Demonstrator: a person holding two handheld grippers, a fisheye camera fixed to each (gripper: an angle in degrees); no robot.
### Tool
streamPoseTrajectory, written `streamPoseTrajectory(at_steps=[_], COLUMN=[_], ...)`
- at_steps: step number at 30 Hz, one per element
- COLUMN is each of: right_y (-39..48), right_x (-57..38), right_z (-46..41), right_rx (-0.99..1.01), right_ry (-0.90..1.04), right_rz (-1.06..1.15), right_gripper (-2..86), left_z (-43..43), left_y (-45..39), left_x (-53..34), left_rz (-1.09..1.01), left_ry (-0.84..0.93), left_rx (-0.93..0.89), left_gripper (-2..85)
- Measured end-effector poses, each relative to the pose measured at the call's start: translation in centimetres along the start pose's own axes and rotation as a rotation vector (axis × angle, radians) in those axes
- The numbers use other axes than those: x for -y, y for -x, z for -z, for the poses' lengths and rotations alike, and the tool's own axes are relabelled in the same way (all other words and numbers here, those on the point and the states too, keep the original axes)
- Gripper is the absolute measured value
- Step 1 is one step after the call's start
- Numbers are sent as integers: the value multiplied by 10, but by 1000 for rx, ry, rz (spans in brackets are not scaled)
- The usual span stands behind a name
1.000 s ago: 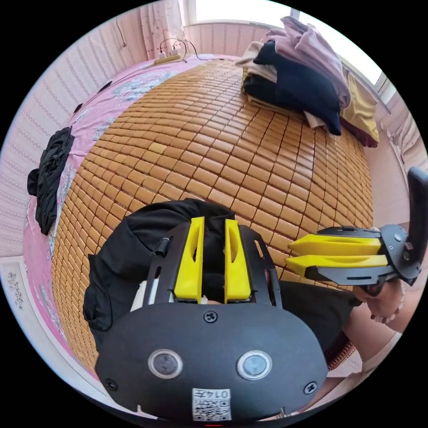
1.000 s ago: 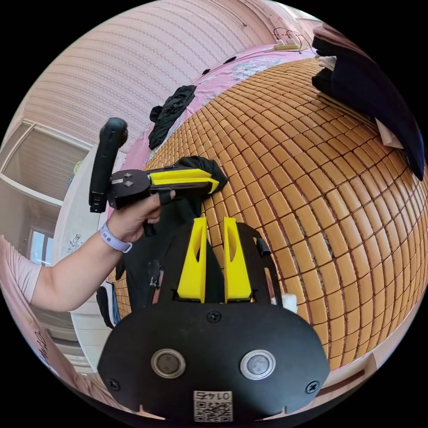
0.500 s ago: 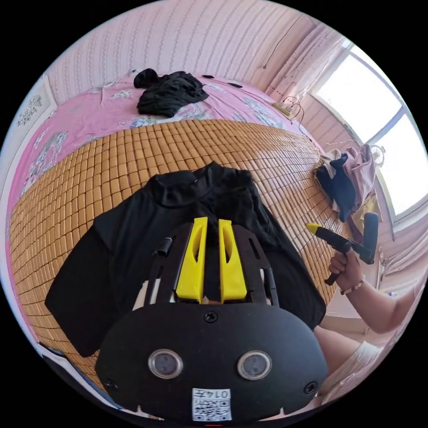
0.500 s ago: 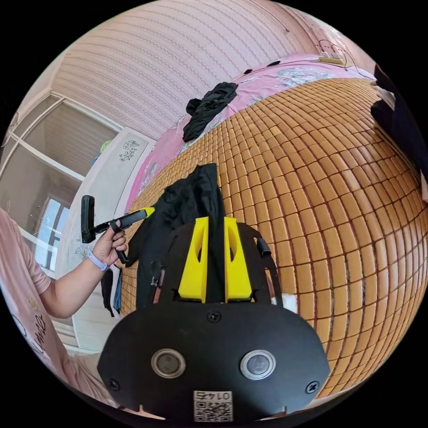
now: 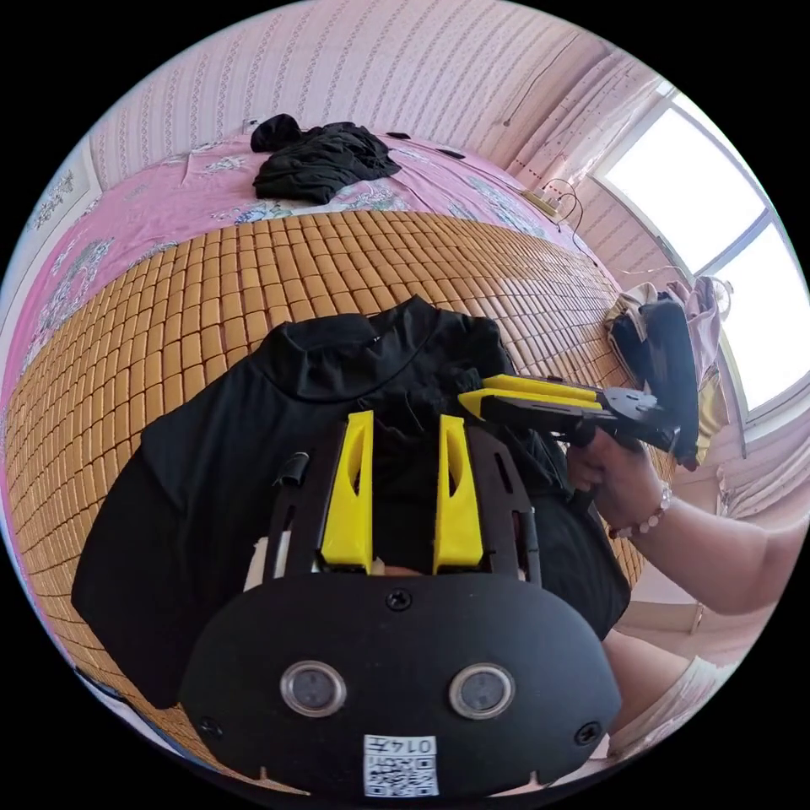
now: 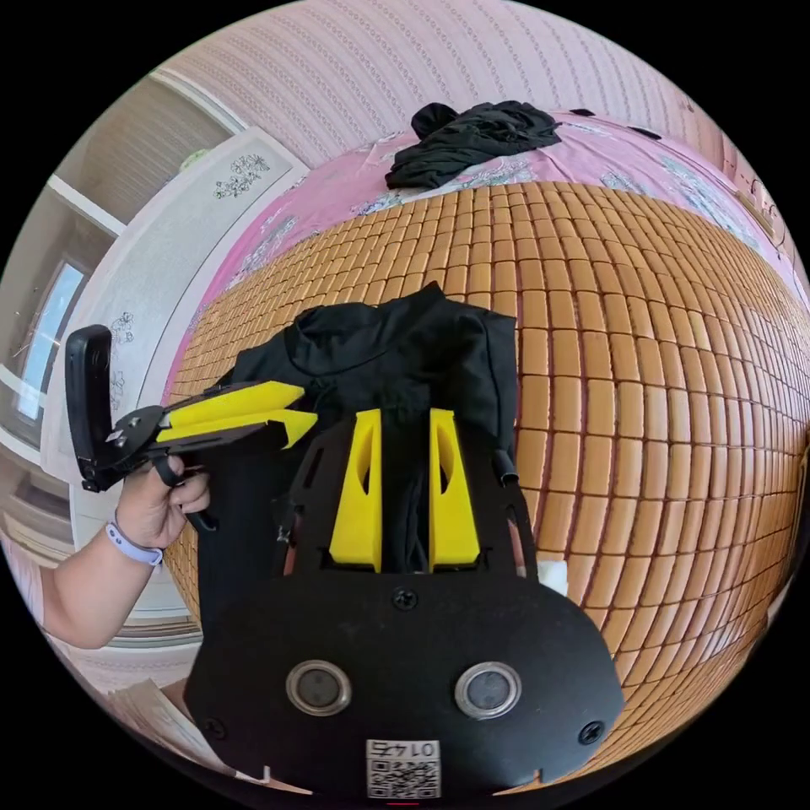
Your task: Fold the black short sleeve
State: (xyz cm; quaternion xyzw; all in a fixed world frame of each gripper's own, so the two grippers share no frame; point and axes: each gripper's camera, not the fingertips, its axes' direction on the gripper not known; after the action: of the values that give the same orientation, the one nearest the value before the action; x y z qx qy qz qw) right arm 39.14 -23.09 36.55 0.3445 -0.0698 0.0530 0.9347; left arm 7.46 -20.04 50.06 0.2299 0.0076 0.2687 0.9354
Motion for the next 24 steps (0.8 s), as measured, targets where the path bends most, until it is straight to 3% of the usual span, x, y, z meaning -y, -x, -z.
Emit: streamPoseTrajectory(at_steps=[2, 7, 10, 17, 20, 24], right_y=[-3, -25, -51, -106, -125, -158], right_x=[4, -29, -69, -137, -152, -163], right_z=[13, 75, 110, 157, 172, 169], right_rx=[12, 100, 121, 70, 33, -19], right_ry=[2, -143, -255, -406, -490, -429], right_rz=[8, -66, -175, -464, -540, -665], right_gripper=[33, 14, 12, 11, 12, 13], left_z=[-11, 10, 26, -6, -30, -57], left_y=[-5, -24, -50, -145, -175, -193], left_x=[4, 17, 32, 94, 124, 146], left_rz=[-41, -101, -185, -458, -473, -368], left_ry=[83, -13, -112, -107, -87, -19], left_rx=[66, 92, 21, -140, -213, -180], left_gripper=[41, -5, -8, -1, 41, 64])
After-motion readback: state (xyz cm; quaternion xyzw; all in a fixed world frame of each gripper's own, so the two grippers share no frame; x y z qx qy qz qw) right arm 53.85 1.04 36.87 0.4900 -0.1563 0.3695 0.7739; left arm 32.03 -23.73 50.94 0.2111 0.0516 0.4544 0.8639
